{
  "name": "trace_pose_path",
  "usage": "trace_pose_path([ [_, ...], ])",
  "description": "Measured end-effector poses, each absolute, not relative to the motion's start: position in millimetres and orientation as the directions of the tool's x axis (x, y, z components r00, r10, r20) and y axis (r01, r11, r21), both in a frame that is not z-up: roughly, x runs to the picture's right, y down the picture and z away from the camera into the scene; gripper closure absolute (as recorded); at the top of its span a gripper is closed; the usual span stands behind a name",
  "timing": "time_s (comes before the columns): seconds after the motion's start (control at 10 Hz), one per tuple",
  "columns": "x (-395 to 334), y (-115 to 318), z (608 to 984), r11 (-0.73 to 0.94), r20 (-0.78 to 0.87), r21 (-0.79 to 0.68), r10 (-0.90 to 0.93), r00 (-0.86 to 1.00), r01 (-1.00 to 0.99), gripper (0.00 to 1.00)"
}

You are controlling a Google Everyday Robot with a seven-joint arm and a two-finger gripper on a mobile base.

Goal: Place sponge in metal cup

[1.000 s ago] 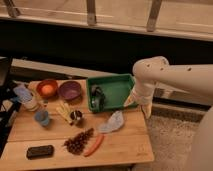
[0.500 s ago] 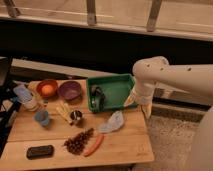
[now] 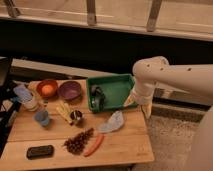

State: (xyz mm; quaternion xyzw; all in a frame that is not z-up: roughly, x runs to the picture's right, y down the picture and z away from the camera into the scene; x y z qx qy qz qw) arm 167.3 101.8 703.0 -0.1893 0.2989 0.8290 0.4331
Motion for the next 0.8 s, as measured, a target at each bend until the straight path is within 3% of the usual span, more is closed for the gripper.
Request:
trace_pose_path([
  [0.4,164,100,701,-0.423,-0.577,0.315,0.625,-0.525,-0.850,0.26],
  [0.8,105,68,690,-0.322,-0.573,0.199,0.728,-0.377,-0.926,0.26],
])
